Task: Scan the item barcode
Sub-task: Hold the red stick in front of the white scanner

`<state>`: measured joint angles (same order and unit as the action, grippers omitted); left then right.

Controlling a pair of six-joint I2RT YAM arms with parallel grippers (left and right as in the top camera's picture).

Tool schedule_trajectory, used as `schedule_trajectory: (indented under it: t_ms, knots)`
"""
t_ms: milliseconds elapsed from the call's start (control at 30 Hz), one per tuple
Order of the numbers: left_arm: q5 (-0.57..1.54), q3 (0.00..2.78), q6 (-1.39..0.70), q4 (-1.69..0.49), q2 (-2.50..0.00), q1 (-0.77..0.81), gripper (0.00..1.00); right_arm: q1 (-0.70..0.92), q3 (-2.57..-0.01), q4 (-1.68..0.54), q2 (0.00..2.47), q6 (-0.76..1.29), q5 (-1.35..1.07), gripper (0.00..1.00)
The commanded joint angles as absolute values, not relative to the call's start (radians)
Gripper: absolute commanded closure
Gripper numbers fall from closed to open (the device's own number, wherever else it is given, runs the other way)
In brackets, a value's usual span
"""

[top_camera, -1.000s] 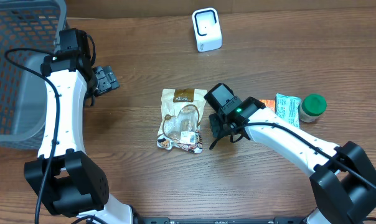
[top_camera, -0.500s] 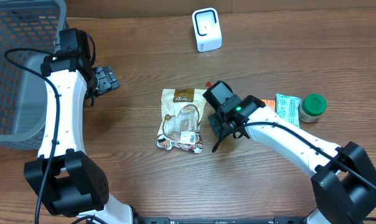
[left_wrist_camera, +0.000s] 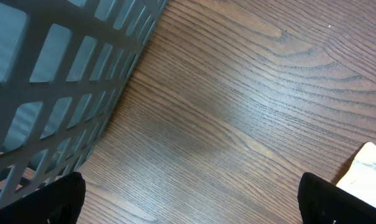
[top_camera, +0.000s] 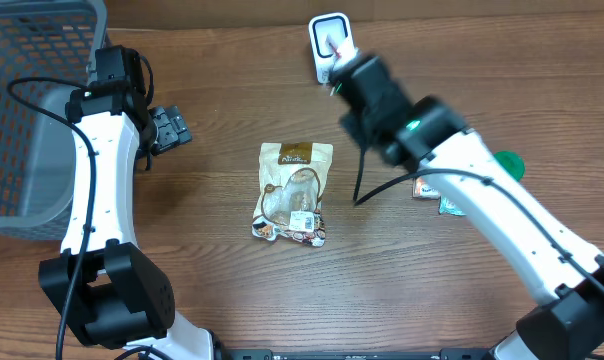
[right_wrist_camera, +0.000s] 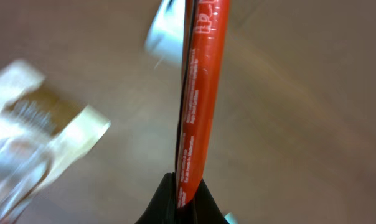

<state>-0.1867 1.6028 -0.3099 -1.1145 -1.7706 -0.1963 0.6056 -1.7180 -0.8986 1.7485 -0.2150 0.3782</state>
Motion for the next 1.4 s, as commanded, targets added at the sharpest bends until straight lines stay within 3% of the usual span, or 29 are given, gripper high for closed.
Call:
schedule_trajectory:
  t_ms: [0, 400, 733, 933, 1367]
  knots:
    - [-0.183, 1.618, -0.292, -1.114, -1.745, -0.189, 0.0, 0.552, -1.765, -0.832, 1.711, -0.412, 0.364, 0.97]
    - [-0.183, 1.618, -0.292, -1.114, -1.745, -0.189, 0.0, 0.527, -1.76, -0.545, 1.909, -0.715, 0.416, 0.96]
    - [-0.183, 1.618, -0.292, -1.114, -1.745, -0.189, 0.0, 0.519, -1.76, -0.206, 2.15, -0.95, 0.643, 0.96]
    - [-0.183, 1.618, -0.292, -1.114, -1.745, -0.189, 0.0, 0.509, -1.76, -0.078, 2.252, -0.974, 0.688, 0.96]
    - [-0.183, 1.618, -0.292, -1.114, -1.745, -0.189, 0.0, 0.476, -1.76, -0.022, 2.32, -0.925, 0.732, 0.96]
